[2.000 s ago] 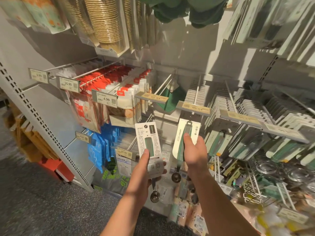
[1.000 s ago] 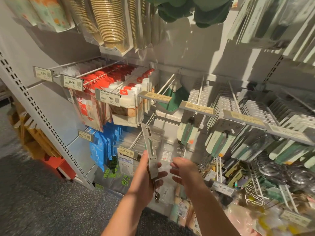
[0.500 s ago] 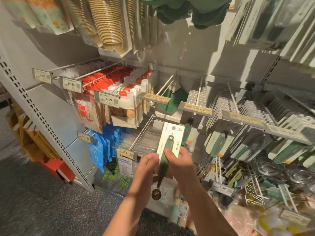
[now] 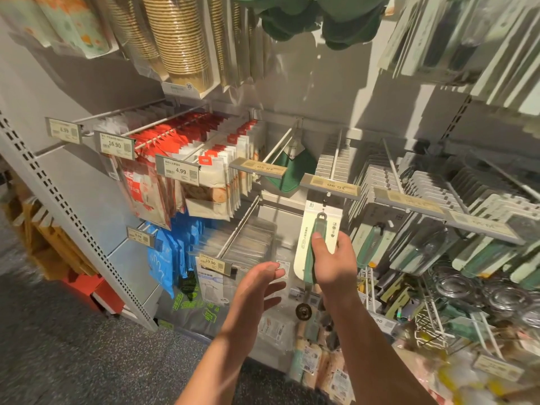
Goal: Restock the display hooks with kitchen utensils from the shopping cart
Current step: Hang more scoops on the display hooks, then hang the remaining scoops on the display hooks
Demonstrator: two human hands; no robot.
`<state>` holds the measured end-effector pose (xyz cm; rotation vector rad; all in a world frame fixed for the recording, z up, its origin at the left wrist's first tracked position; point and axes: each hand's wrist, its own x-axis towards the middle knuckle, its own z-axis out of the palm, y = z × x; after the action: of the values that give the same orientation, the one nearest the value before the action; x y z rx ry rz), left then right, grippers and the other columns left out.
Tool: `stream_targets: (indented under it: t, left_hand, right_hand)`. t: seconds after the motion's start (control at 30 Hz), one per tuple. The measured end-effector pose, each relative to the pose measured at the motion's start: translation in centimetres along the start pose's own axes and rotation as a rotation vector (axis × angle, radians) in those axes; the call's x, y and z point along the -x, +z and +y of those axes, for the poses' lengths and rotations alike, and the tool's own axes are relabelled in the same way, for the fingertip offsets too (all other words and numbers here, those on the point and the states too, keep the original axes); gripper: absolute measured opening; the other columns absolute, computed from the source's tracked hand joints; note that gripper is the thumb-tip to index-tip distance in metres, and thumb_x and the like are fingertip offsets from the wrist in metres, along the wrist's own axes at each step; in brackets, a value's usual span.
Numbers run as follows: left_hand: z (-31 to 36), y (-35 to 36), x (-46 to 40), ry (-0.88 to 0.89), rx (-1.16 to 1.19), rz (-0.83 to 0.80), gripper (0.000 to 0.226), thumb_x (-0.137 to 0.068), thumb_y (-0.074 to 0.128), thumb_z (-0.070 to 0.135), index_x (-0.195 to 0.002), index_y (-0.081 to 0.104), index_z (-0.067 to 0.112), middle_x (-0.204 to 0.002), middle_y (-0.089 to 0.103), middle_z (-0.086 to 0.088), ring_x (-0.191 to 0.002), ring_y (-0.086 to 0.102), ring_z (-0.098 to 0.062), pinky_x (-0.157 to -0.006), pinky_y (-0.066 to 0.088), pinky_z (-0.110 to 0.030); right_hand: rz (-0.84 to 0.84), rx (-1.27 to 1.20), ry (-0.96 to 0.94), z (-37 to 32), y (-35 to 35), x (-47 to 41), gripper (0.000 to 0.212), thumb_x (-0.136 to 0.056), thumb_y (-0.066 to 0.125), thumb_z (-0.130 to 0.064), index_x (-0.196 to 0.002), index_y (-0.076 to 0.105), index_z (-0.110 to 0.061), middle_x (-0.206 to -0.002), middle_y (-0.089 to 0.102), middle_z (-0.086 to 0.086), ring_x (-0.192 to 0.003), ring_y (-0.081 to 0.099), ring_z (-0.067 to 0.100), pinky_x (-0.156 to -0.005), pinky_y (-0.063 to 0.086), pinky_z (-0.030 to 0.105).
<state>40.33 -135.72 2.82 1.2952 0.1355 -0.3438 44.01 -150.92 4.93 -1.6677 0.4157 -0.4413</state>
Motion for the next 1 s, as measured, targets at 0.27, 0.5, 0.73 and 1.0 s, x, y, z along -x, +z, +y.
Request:
stream_targets:
  t: [0.27,0.5,0.73,1.0]
  left_hand:
    - [-0.1,0.0,0.0,-0.032,-0.029,0.001,0.048,-0.082,0.061,0.045,-0.122,0.066,0.018,-0.114,0.077,0.000,-0.110,0.071,-0.021,-0.094,0.052,-0.038]
    - [0.1,-0.5,0.1,-0.073,-0.016,0.008,0.047,-0.083,0.072,0.044,-0.119,0.067,0.015,-0.114,0.077,-0.002,-0.107,0.072,-0.023,-0.090,0.053,-0.037]
    - [-0.8,-1.5,0.4,-0.152,-0.086,0.026,0.025,-0.107,0.051,0.029,-0.122,0.065,0.014,-0.115,0.076,-0.008,-0.104,0.071,-0.028,-0.093,0.054,-0.046]
    - [-4.3,-0.4,1.8,-0.257,-0.271,-0.145,0.012,-0.106,0.054,0.026,-0.109,0.064,0.022,-0.111,0.073,-0.006,-0.097,0.067,-0.024,-0.087,0.051,-0.041]
  right_hand:
    - [-0.057,0.051,0.132,-0.9,0.1,-4.1,0.058,-0.105,0.054,-0.043,-0.154,0.038,-0.015,-0.152,0.047,0.000,-0.138,0.045,0.024,-0.111,0.037,0.037]
    - [-0.097,0.141,0.268,1.0,-0.1,-5.4,0.069,-0.102,0.052,-0.055,-0.152,0.042,-0.010,-0.148,0.052,0.004,-0.137,0.048,0.030,-0.113,0.038,0.039]
    - [-0.067,0.314,0.438,6.1,-0.8,0.3,0.063,-0.095,0.062,-0.049,-0.147,0.047,-0.017,-0.139,0.057,0.010,-0.124,0.057,0.030,-0.097,0.048,0.037]
    - [0.138,0.189,0.517,9.0,-5.0,8.3,0.049,-0.084,0.067,-0.064,-0.111,0.069,-0.023,-0.106,0.074,0.003,-0.101,0.070,0.027,-0.094,0.058,0.053]
